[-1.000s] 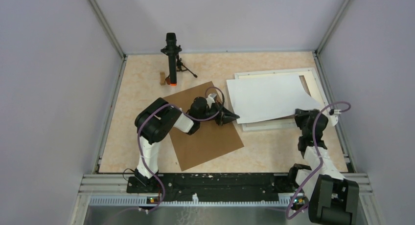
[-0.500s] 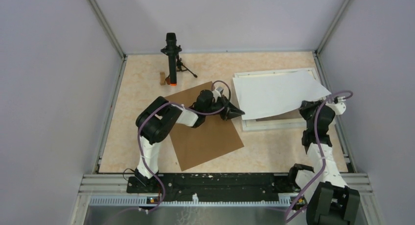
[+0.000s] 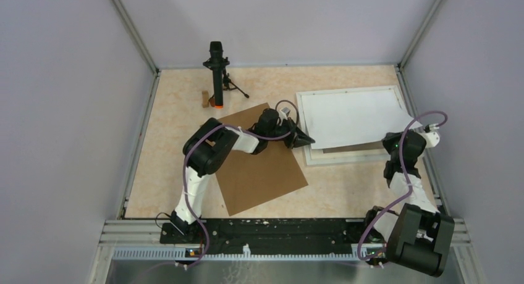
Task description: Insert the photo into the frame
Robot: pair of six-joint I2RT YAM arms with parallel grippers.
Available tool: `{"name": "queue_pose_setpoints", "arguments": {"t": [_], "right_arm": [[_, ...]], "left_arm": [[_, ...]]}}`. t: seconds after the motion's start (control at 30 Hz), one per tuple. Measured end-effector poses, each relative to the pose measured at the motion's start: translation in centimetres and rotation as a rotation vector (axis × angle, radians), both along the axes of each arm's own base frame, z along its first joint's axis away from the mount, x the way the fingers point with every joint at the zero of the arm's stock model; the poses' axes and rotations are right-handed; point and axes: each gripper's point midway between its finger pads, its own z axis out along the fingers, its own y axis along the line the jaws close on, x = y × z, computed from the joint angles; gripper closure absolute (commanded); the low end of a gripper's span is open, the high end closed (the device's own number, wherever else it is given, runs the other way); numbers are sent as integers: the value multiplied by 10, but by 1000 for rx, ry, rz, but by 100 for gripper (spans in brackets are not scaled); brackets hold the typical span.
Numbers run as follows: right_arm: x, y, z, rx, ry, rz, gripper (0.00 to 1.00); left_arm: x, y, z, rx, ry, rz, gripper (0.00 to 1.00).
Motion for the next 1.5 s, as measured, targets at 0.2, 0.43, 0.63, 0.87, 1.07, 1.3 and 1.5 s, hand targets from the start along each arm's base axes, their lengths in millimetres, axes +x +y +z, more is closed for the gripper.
{"name": "queue_pose_setpoints", "arguments": {"t": [0.2,0.43,0.63,0.87,1.07,1.3,1.5], "right_arm": [[2,-5,-8,15,14,-2,100],[5,-5,-11,27,23,8,77],[11,-2,2,69,98,34,7],[-8,-11,14,88,332,-16,1],[-52,-7,12,57,504,-23,1],[-18,123,54,-61,327,596,1],[-22,331,32,-55,358,1327,1]], "left_arm": [[2,-5,-4,12,5,-14,97],[0,-2,-12,39,8,-17,78],[-30,22,-19,98,15,-59,23],[-61,69,35,205,-250,-118,2],[-68,126,82,417,-589,-51,1],[-87,216,37,811,-560,86,2],[-123,269,-23,1001,-309,176,2]]}}
